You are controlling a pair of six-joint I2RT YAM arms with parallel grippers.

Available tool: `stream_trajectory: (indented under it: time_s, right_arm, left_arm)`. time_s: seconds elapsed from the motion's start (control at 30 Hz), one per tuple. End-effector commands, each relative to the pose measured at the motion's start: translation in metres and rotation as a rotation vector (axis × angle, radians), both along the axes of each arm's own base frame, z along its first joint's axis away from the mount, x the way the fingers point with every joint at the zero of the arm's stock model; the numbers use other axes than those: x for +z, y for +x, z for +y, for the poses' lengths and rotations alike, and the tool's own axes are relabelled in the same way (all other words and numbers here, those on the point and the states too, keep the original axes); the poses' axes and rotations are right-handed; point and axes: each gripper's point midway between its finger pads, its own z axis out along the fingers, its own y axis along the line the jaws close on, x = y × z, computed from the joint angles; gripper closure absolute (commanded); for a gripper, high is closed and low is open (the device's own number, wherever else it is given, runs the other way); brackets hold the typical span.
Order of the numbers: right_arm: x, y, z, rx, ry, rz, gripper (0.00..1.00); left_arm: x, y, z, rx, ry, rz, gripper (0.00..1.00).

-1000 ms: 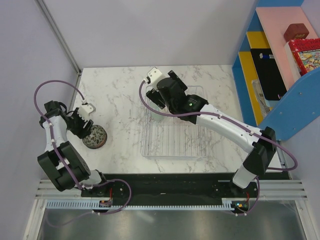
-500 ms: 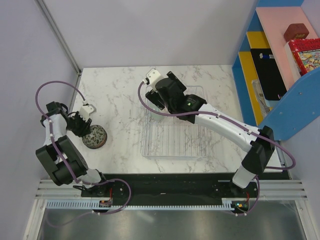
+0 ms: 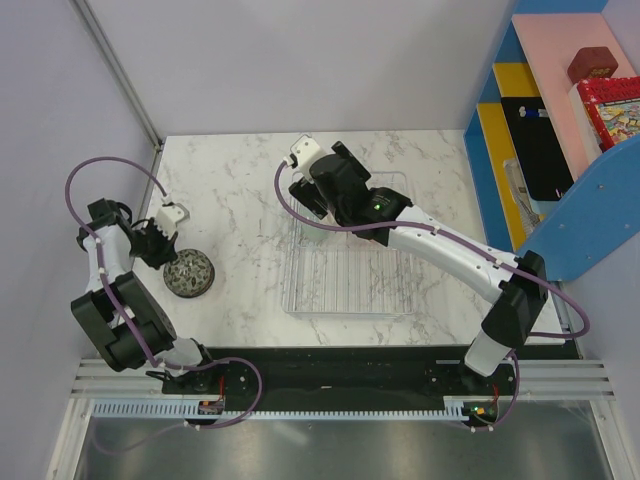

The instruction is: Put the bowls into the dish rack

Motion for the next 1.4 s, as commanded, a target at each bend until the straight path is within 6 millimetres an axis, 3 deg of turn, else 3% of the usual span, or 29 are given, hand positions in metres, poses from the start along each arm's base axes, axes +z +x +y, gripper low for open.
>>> stream_trajectory:
  time_s: [0.0, 0.47, 0.8, 1.17, 1.37]
  right_arm:
    - [0.014, 0.003, 0.003, -0.008, 0.035, -0.015, 0.03]
    - [0.013, 0.003, 0.005, -0.003, 0.042, -0.007, 0.03]
    - [0.013, 0.001, 0.005, 0.001, 0.046, -0.004, 0.03]
    - [0.021, -0.002, 0.012, 0.023, 0.097, 0.016, 0.03]
    - [0.026, -0.010, 0.024, 0.080, 0.190, 0.080, 0.03]
  left_arm:
    - [0.016, 0.012, 0.003, 0.000, 0.003, -0.058, 0.98]
    - [0.057, 0.007, -0.020, -0.061, -0.058, -0.137, 0.98]
    - [0.072, 0.005, -0.025, -0.061, -0.058, -0.173, 0.98]
    - [0.131, 0.010, -0.047, -0.088, -0.124, -0.322, 0.98]
    - [0.155, 0.013, -0.078, -0.150, -0.216, -0.365, 0.98]
